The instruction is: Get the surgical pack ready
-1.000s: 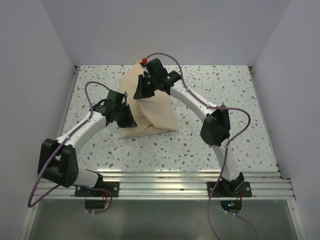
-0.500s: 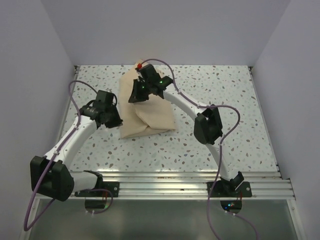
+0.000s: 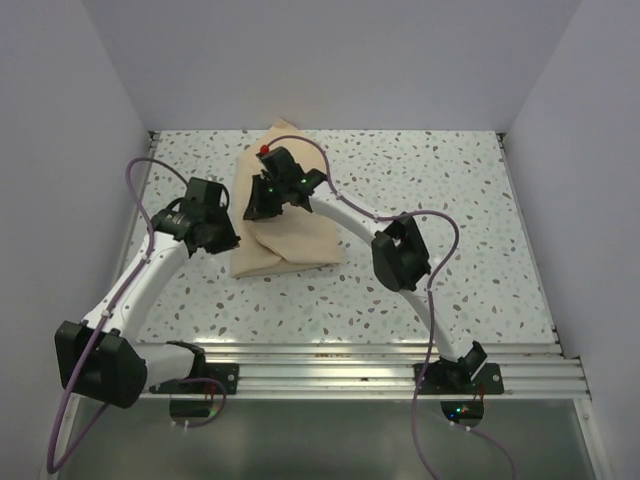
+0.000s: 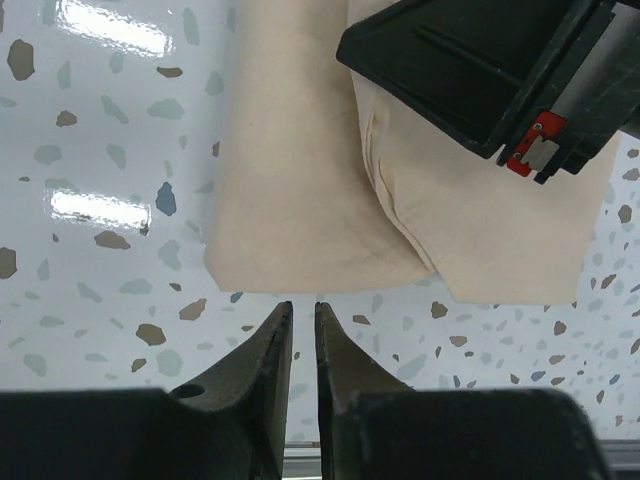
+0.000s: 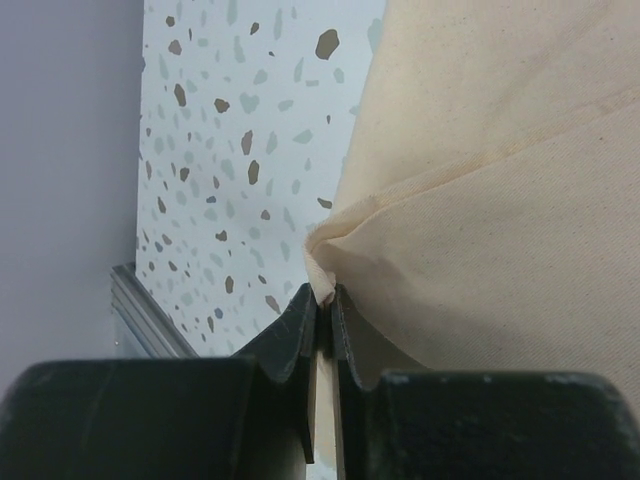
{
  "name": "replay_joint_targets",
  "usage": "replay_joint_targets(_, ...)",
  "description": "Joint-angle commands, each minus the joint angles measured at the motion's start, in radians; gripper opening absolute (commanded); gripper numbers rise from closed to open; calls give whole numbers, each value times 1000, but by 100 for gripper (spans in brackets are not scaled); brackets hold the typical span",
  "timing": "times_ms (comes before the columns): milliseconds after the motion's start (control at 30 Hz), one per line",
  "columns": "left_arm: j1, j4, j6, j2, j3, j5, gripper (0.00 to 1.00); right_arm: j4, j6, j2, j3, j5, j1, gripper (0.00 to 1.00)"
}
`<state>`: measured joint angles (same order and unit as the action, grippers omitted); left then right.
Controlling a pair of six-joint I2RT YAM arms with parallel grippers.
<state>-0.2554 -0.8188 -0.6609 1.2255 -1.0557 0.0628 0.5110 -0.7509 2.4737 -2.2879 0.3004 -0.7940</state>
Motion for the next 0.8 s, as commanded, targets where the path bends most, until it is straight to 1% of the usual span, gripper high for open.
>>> replay_joint_targets(0,8,13,21,15,-36,-37,19,-68,33,2,-13,8,-7,20)
replay_joint_targets(33,8,21,23,15,-36,-55,19,-60,42,1,-22,17,-4,27)
replay_joint_targets(67,10,41,33,29,-50,-81,25,-8,65,-7,-50,63,18,50)
replay_joint_targets(100,10,41,34,29,-50,-81,25,-8,65,-7,-50,63,18,51)
replay_joint_targets(133,11,38,41,46,-67,-81,26,42,90,-27,-57,65,35,56)
replay_joint_targets(200,16,41,52,63,-85,-93,29,82,114,-61,-50,71,58,59)
replay_joint_targets(233,21,49,64,83,-102,-103,29,83,123,-115,-32,77,87,59)
replay_joint_targets(267,24,58,70,95,-112,-125,29,80,122,-139,13,86,104,61)
replay_joint_targets(333,31,85,87,135,-139,-152,29,87,117,-186,47,130,156,62)
replay_joint_targets(367,34,90,92,153,-151,-176,29,93,122,-226,80,147,171,61)
replay_joint_targets(433,41,101,113,213,-194,-199,23,122,156,-260,119,218,211,59)
replay_joint_targets(467,42,104,118,232,-210,-214,18,129,169,-295,172,248,220,56)
replay_joint_targets(500,45,130,122,248,-217,-228,16,136,186,-312,203,322,231,47)
replay_joint_targets(533,48,151,138,282,-225,-253,13,141,221,-334,272,341,233,42)
replay_joint_targets(567,53,162,144,307,-230,-288,8,142,237,-373,310,361,236,35)
replay_joint_targets(600,59,164,147,359,-246,-294,6,114,257,-396,353,396,236,22)
replay_joint_targets(633,61,167,150,385,-253,-305,4,86,255,-418,448,420,234,16)
replay_joint_targets(667,64,171,152,408,-259,-313,0,54,251,-456,493,442,234,11)
replay_joint_targets(700,65,188,150,443,-263,-313,0,-13,227,-473,540,462,234,3)
replay_joint_targets(733,67,202,149,456,-262,-319,0,-46,216,-486,612,500,236,1)
replay_joint_targets(767,70,213,147,468,-260,-317,0,-70,211,-496,636,519,234,0)
